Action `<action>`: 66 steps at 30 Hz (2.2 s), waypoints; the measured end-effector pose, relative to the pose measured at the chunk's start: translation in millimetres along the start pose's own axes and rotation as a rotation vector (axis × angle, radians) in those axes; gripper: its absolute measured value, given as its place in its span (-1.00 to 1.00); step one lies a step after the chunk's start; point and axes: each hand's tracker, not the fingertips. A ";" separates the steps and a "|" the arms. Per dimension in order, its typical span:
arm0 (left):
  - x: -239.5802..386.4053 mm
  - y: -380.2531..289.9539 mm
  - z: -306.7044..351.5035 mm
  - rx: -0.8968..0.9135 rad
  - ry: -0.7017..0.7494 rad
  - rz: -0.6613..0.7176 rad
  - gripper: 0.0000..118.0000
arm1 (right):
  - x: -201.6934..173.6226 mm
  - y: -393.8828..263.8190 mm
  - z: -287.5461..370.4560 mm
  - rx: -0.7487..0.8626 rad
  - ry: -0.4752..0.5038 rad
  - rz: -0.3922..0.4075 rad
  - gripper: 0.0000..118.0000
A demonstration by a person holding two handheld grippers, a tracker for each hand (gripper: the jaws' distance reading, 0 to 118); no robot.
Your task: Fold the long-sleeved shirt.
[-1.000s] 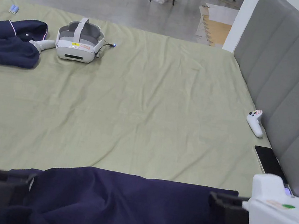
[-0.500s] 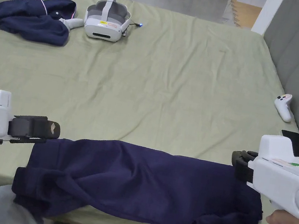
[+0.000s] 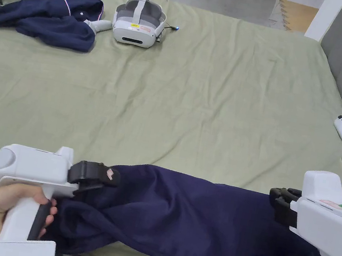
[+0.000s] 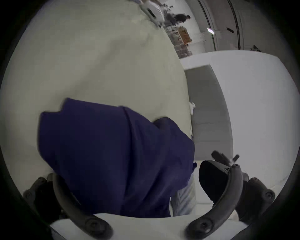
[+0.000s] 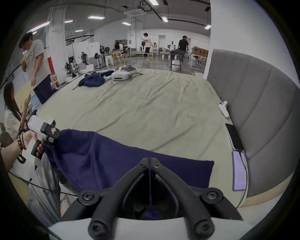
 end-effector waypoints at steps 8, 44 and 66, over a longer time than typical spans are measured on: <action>48.6 10.7 -27.8 -0.110 0.190 -0.140 -0.68 | -2.3 1.9 1.7 -0.003 0.000 0.002 -0.99; 205.9 1.0 -206.5 -0.179 -0.083 -0.111 0.63 | 39.6 -26.7 47.3 0.055 -0.079 -0.122 -0.99; 178.1 -51.3 -90.7 -0.051 0.185 -0.555 -0.94 | 30.1 -36.7 47.5 0.049 -0.056 -0.134 -0.99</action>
